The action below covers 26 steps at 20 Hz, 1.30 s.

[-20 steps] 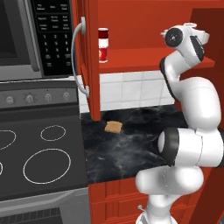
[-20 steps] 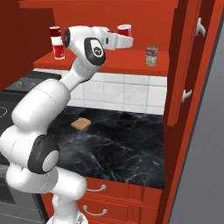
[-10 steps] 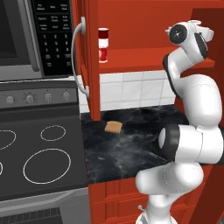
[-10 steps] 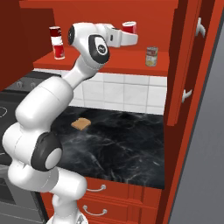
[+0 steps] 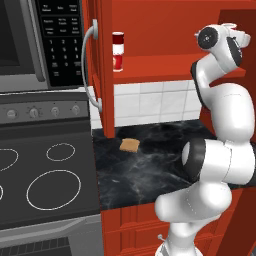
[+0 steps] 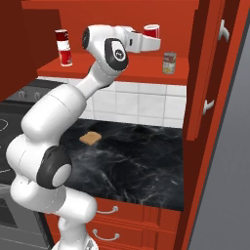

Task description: Stack two cans on top of the other two cans in the cabinet.

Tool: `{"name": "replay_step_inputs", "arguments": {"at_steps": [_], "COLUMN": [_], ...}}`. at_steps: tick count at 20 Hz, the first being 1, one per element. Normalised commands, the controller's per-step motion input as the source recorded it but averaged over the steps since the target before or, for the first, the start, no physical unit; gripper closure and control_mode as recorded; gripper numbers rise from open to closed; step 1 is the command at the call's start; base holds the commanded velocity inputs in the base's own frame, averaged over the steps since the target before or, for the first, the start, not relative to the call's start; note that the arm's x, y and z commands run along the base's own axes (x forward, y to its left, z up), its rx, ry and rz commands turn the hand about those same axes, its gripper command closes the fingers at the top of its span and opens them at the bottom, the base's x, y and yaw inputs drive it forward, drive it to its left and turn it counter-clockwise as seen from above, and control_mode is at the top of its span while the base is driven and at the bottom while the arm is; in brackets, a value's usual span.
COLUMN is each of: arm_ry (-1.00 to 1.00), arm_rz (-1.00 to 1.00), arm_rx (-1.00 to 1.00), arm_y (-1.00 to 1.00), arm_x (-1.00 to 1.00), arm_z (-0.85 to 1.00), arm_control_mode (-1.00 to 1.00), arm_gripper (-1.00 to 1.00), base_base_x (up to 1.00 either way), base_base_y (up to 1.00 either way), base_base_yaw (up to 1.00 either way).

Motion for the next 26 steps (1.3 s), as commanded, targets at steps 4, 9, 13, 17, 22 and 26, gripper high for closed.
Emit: {"name": "replay_step_inputs", "arguments": {"at_steps": [4,9,13,17,22,26], "arm_ry": [0.01,0.04,0.00,0.00,0.00,0.03], "arm_rz": [-0.09,-0.10,-0.07,-0.06,-0.04,-0.04], "arm_rx": [0.00,0.00,0.01,0.00,0.00,0.01], "arm_y": [-0.17,-0.04,-0.03,-0.02,-0.04,-0.04], "arm_x": [0.00,-0.04,0.00,0.00,0.02,0.09], "arm_z": [-0.07,-0.21,-0.13,-0.06,0.00,0.01], "arm_control_mode": [-1.00,-1.00,-1.00,-1.00,-1.00,-1.00], "arm_gripper": [1.00,1.00,1.00,1.00,1.00,1.00], "base_base_x": [0.00,0.00,0.00,0.00,0.00,0.00], "base_base_y": [0.00,0.00,0.00,0.00,0.00,0.00], "base_base_yaw": [0.00,0.00,0.00,0.00,0.00,0.00]}}
